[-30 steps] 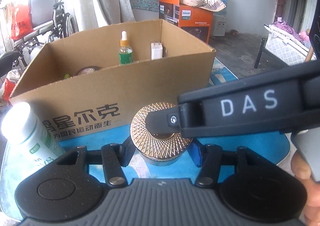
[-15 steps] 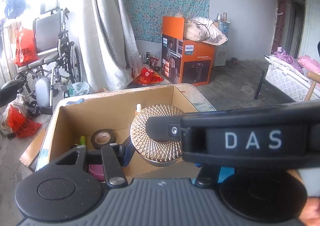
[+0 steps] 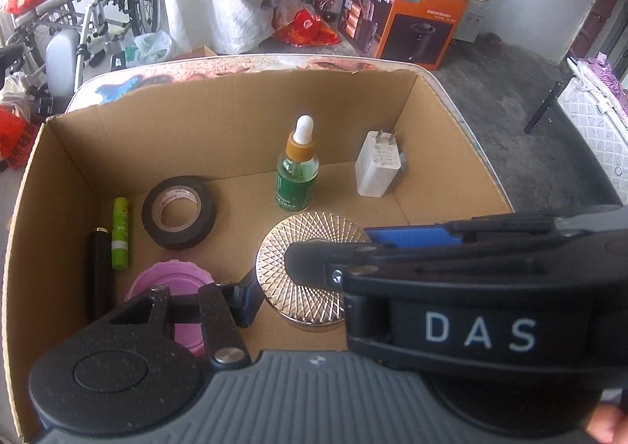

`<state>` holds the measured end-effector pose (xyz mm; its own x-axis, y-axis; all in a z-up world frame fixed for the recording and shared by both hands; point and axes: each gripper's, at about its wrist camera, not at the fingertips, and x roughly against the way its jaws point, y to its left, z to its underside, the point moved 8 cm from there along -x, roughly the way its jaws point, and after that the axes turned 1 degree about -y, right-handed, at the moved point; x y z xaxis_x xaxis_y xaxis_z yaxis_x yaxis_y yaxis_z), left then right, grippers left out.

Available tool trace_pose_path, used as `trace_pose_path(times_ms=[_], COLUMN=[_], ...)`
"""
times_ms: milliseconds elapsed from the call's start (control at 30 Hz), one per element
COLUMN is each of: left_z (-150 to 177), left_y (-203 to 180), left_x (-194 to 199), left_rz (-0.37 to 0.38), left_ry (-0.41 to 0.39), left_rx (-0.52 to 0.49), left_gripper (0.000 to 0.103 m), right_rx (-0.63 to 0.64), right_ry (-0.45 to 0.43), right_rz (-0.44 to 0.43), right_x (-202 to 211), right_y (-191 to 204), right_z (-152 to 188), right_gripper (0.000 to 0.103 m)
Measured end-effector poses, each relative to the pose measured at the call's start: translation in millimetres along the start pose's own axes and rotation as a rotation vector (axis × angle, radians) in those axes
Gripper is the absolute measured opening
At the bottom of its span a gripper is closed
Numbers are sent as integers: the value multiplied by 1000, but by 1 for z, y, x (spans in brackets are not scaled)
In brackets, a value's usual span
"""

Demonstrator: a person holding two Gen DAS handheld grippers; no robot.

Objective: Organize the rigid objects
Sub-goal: 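Lift the gold jar into the box and open the right tool, then move the right tool out of the box to the white supplement bottle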

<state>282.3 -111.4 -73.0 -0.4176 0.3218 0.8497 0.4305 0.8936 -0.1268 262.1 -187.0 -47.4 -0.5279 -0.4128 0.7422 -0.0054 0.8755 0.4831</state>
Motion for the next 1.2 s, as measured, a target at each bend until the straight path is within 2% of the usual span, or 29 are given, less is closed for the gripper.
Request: trace_pose_path(times_ms=[233, 333, 500, 533, 667, 767, 833, 967, 1067, 1133, 1200], left_z=[3, 4, 2, 1, 0, 7, 18, 48, 69, 82, 93], left_y=[12, 13, 10, 8, -3, -11, -19, -30, -30, -26, -22], left_x=[-22, -23, -14, -9, 24, 56, 76, 114, 137, 151, 161], left_rz=[-34, -24, -18, -10, 4, -13, 1, 44, 32, 9, -4], left_ry=[77, 74, 39, 23, -70, -162, -210, -269, -312, -346, -364], left_rx=[45, 65, 71, 66, 35, 1, -22, -32, -45, -44, -48], left_gripper=[58, 60, 65, 66, 80, 88, 95, 98, 101, 102, 103], right_rx=[-26, -30, -11, -4, 21, -10, -21, -64, -79, -65, -46], right_ry=[75, 76, 34, 19, -97, -228, -311, -437, -490, -502, -503], right_rz=[-18, -25, -24, -25, -47, -93, -88, -131, -103, -74, -45], right_x=[-36, -44, -34, -28, 11, 53, 79, 132, 164, 180, 191], right_y=[-7, -9, -7, -5, 8, 15, 17, 17, 16, 17, 20], right_z=[0, 0, 1, 1, 1, 10, 21, 53, 75, 89, 107], right_gripper=[44, 45, 44, 44, 48, 61, 73, 82, 89, 100, 102])
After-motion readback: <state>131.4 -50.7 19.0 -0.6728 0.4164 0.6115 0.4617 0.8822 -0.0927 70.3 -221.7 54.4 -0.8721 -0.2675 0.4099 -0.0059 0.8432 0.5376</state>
